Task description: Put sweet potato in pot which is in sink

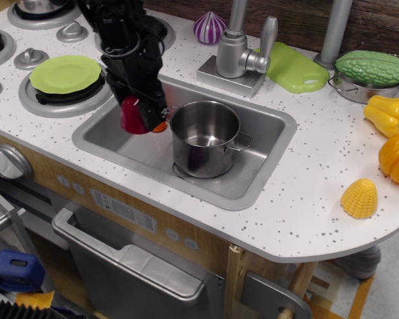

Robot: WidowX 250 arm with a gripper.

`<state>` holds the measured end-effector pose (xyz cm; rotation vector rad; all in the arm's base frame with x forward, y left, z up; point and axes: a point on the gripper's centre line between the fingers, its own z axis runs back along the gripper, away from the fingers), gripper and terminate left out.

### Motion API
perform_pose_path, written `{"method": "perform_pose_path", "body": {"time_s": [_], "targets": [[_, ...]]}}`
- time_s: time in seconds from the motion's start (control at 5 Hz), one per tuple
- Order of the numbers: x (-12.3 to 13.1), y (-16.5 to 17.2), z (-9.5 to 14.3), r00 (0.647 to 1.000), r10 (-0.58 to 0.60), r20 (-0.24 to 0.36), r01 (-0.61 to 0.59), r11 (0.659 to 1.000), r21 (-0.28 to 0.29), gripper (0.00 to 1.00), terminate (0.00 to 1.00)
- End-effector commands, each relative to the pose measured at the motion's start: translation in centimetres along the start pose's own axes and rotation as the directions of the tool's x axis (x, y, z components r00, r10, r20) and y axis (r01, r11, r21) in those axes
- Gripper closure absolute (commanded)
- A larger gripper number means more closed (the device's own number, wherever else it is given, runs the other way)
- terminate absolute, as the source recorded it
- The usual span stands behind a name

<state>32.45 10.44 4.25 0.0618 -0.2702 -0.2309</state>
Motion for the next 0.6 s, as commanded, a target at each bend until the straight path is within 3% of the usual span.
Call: {"method": "perform_pose_path", "body": {"time_s": [0.0, 0.2, 0.4], "targets": [[3.3, -0.1, 0.2, 0.997, 0.005, 0.078, -0.006, 1.000, 0.009, 0.00, 0.00], [5.3, -0.7, -1.0, 0.995, 0.014, 0.095, -0.010, 0.999, -0.033, 0.00, 0.00], [6.6, -2.0, -2.3, 0.991, 0.040, 0.125, -0.032, 0.997, -0.064, 0.00, 1.00]]}}
